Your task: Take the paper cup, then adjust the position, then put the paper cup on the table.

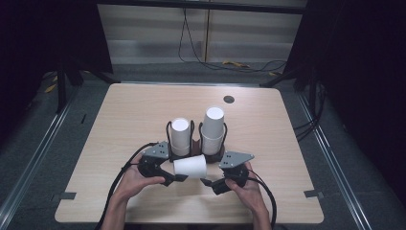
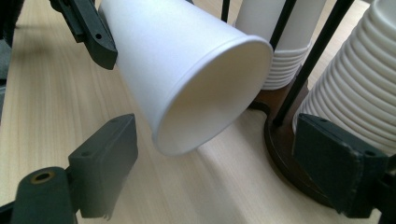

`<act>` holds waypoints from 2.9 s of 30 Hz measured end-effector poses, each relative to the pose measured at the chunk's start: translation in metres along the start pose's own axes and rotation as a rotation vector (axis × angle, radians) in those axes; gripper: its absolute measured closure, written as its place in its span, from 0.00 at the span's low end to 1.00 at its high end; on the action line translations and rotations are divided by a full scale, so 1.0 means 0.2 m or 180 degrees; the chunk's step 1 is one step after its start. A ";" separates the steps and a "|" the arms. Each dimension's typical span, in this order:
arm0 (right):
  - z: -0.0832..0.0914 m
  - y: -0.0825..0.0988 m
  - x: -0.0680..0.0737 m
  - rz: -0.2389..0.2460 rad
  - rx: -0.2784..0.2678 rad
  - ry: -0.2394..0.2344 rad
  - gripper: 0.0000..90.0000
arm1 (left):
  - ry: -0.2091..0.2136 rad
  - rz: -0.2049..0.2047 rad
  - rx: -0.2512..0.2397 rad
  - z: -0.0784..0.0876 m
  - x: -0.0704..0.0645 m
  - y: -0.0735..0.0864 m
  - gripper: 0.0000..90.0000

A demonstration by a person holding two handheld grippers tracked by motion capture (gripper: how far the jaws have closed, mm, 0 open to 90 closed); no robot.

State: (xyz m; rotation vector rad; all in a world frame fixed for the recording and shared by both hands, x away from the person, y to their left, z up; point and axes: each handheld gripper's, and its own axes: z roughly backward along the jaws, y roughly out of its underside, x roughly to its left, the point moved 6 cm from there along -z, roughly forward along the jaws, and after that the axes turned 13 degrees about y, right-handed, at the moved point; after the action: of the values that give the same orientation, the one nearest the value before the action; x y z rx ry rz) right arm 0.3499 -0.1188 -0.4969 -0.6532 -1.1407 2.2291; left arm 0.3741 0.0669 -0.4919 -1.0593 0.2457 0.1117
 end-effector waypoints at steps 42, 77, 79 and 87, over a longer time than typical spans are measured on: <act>0.03 -0.04 0.03 -0.0397 -0.0541 -0.0347 0.15 | 0.0012 -0.0204 -0.0547 0.02 -0.04 0.03 0.36; 0.02 -0.11 0.03 -0.0591 -0.0773 -0.0851 0.15 | 0.0199 -0.0390 -0.0710 0.03 -0.10 -0.01 0.36; 0.01 -0.11 0.03 -0.0632 -0.0776 -0.0922 0.15 | 0.0203 -0.0399 -0.0721 0.03 -0.11 -0.02 0.36; -0.01 -0.13 0.05 -0.0625 -0.0766 -0.1052 0.17 | 0.0231 -0.0418 -0.0740 0.02 -0.11 -0.03 0.36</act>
State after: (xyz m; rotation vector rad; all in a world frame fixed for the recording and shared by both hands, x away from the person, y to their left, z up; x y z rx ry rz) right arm 0.3504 -0.0985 -0.4785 -0.2512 -1.5815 2.0977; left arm 0.3541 0.0685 -0.4797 -1.3092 0.2316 -0.0171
